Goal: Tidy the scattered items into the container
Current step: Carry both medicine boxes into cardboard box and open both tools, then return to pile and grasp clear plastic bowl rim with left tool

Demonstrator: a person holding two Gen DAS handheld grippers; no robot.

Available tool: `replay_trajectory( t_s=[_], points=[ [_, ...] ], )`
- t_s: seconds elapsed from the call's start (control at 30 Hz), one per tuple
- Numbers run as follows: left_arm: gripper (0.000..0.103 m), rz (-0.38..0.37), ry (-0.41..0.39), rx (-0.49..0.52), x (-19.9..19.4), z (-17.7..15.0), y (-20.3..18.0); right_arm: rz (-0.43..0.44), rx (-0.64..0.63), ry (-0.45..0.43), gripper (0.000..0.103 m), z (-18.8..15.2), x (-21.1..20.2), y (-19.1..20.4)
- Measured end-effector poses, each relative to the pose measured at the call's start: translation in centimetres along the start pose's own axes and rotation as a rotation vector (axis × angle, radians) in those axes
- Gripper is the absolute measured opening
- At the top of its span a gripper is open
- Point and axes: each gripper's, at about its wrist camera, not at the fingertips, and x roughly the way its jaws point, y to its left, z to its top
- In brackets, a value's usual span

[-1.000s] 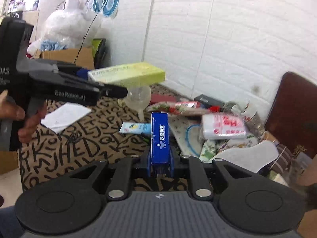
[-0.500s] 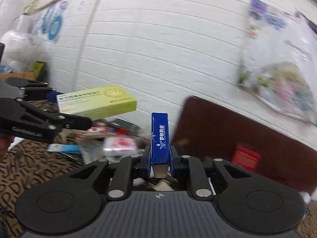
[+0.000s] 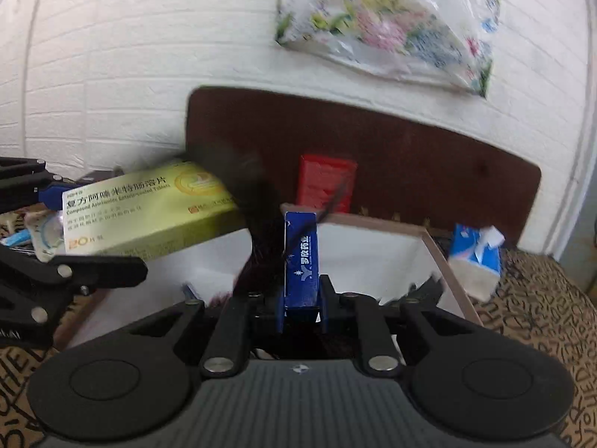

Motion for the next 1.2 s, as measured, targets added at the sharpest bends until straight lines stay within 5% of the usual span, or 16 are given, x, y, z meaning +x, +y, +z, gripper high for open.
replay_trajectory(
  t_s=[0.27, 0.43, 0.5, 0.6, 0.9, 1.2],
  points=[
    [0.067, 0.0, 0.101, -0.019, 2.1, -1.4, 0.6, -0.018, 0.067, 0.032, 0.024, -1.6, 0.4, -1.0],
    [0.083, 0.009, 0.074, -0.021, 0.9, -1.7, 0.7, -0.055, 0.066, 0.035, 0.048, -1.7, 0.7, -1.3],
    [0.087, 0.026, 0.052, -0.012, 0.4, -1.7, 0.7, -0.082, 0.071, 0.016, 0.072, -1.7, 0.4, -1.5],
    [0.094, 0.038, 0.006, -0.014, -0.9, -2.0, 0.9, -0.122, 0.059, -0.025, 0.091, -1.6, -0.5, -1.4],
    [0.098, 0.034, -0.065, -0.099, -3.2, -2.2, 2.7, -0.095, 0.036, -0.143, 0.094, 0.2, -3.5, 0.9],
    [0.099, 0.117, -0.044, -0.168, -7.1, -5.4, 6.0, 0.103, -0.034, -0.193, 0.1, 1.5, -4.1, 8.9]
  ],
)
